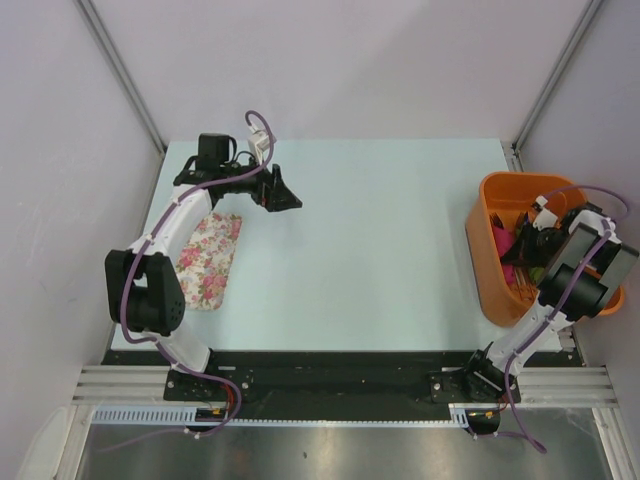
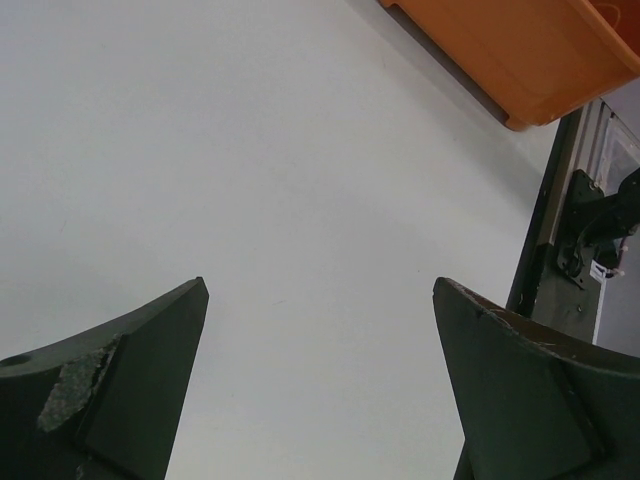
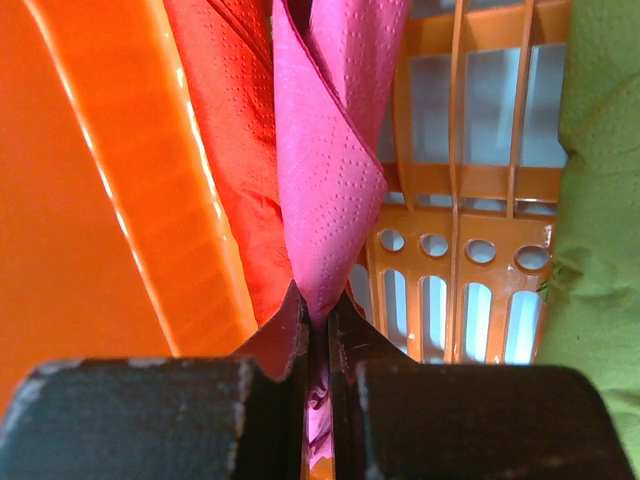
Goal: Place the utensils on the paper napkin and roll it up
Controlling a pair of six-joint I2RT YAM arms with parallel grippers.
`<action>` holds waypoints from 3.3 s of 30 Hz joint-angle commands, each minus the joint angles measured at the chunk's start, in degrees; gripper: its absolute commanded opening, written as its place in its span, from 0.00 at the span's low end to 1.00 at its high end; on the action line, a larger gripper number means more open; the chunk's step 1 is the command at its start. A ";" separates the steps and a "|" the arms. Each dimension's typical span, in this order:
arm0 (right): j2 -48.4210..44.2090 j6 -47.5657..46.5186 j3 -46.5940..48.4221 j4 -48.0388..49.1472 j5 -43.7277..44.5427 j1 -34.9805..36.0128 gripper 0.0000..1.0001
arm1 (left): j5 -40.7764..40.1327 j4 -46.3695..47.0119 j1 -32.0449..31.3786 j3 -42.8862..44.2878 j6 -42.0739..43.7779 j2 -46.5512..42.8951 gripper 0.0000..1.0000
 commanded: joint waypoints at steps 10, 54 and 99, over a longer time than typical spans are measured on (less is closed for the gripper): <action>3.20 3.21 2.19 4.28 10.54 2.56 0.10 | -0.22 -1.92 0.01 4.30 3.21 1.19 1.00; 11.64 -13.84 17.31 -10.14 -1.24 -0.16 0.00 | 0.48 -2.89 3.09 5.89 5.23 2.69 1.00; -2.59 -1.72 23.63 -5.91 2.81 3.70 0.75 | -3.56 3.17 6.42 0.70 -1.08 -2.67 1.00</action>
